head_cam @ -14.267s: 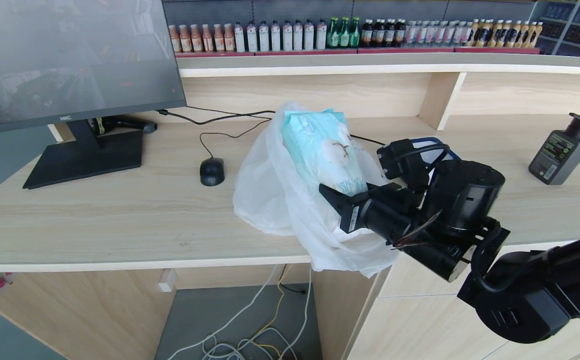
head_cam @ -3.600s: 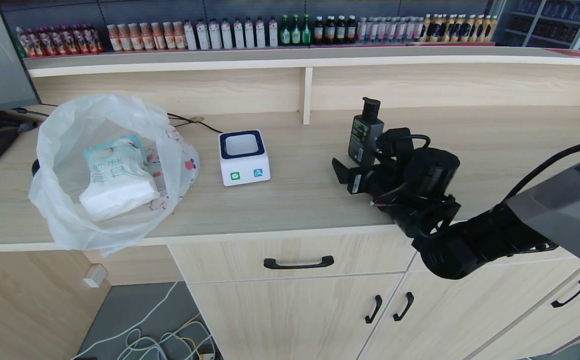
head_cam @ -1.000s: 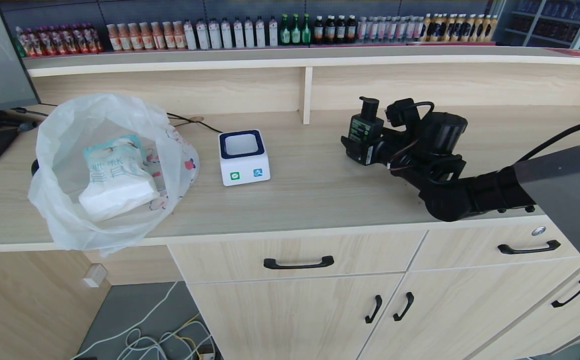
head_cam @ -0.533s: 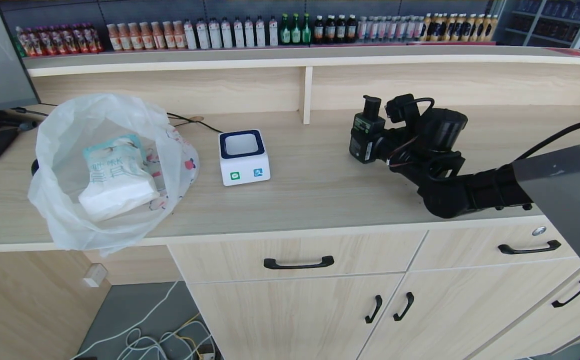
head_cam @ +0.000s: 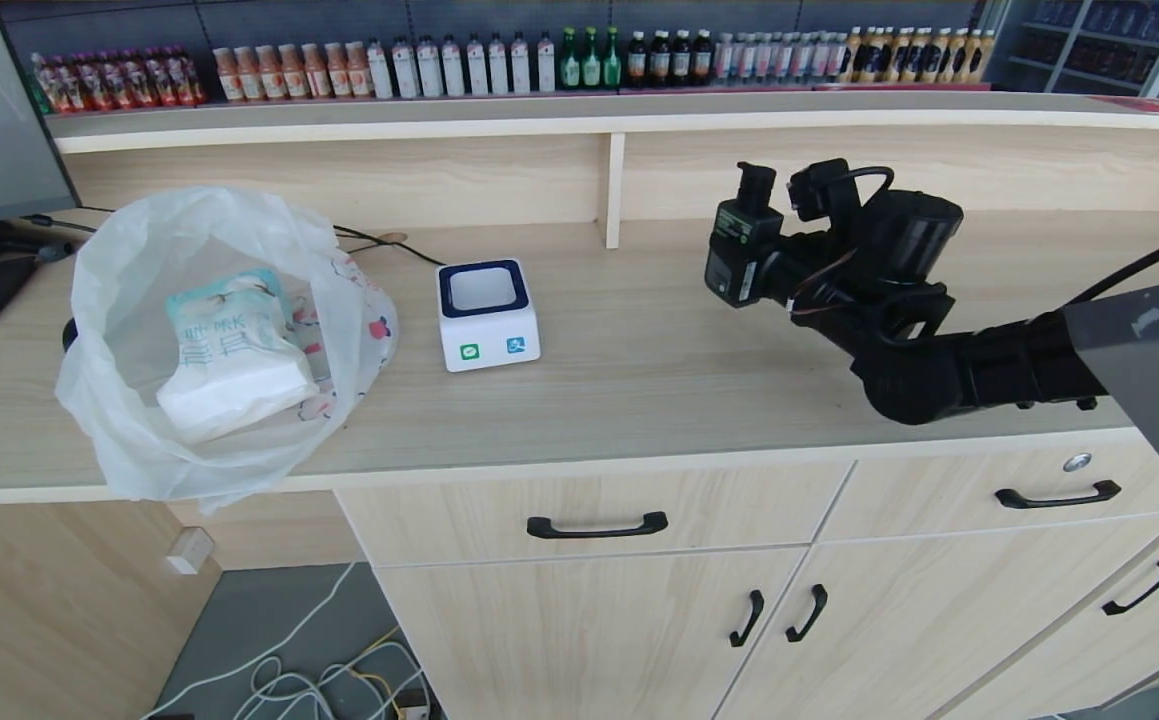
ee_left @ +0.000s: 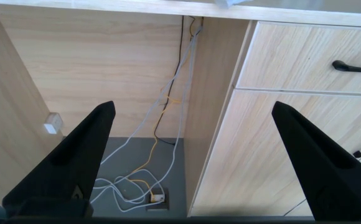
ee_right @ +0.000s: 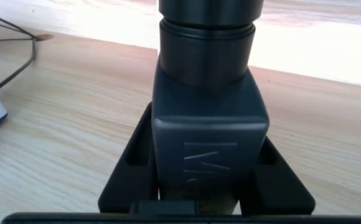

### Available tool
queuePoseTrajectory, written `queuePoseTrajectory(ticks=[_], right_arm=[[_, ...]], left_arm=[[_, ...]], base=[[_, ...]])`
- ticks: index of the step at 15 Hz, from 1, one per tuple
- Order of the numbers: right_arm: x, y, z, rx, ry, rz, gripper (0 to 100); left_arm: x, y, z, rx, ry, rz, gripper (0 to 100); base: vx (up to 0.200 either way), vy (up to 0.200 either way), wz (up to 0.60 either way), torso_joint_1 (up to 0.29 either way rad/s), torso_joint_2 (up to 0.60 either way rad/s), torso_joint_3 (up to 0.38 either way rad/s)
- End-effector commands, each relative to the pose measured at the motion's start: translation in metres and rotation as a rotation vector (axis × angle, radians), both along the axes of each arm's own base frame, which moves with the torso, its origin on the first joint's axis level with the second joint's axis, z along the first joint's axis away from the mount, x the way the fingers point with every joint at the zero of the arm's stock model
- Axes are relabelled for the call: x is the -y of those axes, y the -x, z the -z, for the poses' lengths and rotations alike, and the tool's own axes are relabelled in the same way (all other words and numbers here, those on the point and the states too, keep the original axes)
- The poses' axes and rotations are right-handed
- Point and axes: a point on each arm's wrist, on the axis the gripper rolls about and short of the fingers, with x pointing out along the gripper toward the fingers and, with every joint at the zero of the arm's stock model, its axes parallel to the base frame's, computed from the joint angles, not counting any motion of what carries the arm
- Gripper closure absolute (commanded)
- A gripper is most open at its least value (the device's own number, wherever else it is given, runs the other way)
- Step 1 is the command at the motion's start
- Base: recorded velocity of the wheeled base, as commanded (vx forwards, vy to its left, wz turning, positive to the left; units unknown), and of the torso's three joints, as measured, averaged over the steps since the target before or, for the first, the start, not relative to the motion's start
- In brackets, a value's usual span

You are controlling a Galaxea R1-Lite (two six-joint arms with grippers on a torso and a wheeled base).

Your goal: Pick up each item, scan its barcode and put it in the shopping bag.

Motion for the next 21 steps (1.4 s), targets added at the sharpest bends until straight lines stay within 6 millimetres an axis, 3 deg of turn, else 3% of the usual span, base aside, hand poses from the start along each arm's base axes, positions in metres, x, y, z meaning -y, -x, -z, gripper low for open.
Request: queuePoseTrajectory(ticks=[1,4,7,9,12,16,21], right_arm=[[0.004,0.021,-0.03,0.051,-0.024,-0.009,100],[0.017,0.063,-0.06,0.07,-0.055,-0.014,100],[0.033,0.115,-0.074,0.054,-0.08,-0.022,100],[0.042,0.144,-0.074,0.049,-0.103,-0.026,100],[0.054,0.181,-0.059,0.044,-0.143,-0.035,100],[0.062,0.206,-0.05,0.087,-0.192,-0.045,100],[0.064,0.212,-0.054,0.1,-0.195,-0.05,100]], left_arm=[[0.0,0.0,0.0,0.0,0.0,0.0,0],[0.0,0.0,0.0,0.0,0.0,0.0,0],[0.0,0.0,0.0,0.0,0.0,0.0,0],[0.0,0.0,0.0,0.0,0.0,0.0,0],[0.0,0.0,0.0,0.0,0.0,0.0,0],[0.0,0.0,0.0,0.0,0.0,0.0,0],[0.0,0.0,0.0,0.0,0.0,0.0,0]], base=[[0.0,0.0,0.0,0.0,0.0,0.0],[0.0,0.0,0.0,0.0,0.0,0.0],[0.0,0.0,0.0,0.0,0.0,0.0],[0.0,0.0,0.0,0.0,0.0,0.0],[0.0,0.0,0.0,0.0,0.0,0.0],[0.0,0.0,0.0,0.0,0.0,0.0],[0.0,0.0,0.0,0.0,0.0,0.0]])
